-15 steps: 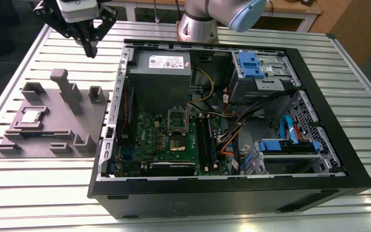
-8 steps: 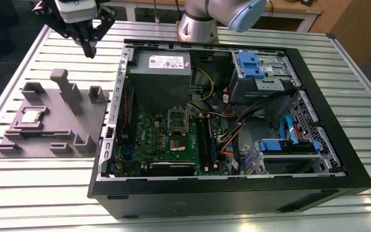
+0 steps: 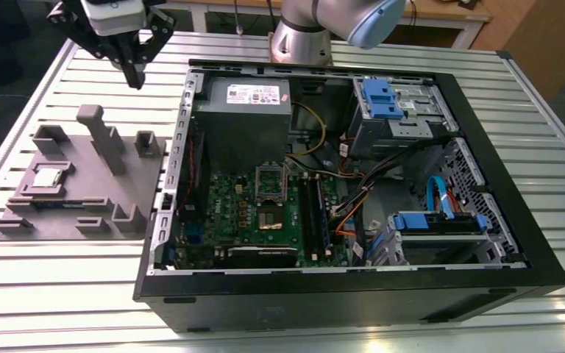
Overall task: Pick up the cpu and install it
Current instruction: 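Reach for the cpu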
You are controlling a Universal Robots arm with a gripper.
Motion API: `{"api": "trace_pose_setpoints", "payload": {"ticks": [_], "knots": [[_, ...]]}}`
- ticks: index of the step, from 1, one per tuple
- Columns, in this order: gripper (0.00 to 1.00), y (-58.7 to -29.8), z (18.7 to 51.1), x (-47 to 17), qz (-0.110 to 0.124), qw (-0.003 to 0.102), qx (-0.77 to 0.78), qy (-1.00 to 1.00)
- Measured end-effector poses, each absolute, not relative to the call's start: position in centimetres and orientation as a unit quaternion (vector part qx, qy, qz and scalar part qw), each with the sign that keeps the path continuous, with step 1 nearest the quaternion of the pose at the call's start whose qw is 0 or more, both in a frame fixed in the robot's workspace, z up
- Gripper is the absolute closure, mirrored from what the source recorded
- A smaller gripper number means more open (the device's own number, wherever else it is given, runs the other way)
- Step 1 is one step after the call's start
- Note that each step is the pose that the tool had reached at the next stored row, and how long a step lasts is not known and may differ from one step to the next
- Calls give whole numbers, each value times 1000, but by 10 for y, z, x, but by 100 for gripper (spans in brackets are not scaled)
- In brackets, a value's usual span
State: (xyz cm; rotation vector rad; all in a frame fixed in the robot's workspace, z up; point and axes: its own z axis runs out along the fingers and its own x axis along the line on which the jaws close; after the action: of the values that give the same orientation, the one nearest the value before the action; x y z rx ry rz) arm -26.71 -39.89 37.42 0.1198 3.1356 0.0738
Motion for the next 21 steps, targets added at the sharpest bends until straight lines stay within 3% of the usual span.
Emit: {"api": "trace_pose_setpoints", "payload": {"ticks": [21], "knots": [[90, -399, 372, -271, 23, -2, 38, 999]]}}
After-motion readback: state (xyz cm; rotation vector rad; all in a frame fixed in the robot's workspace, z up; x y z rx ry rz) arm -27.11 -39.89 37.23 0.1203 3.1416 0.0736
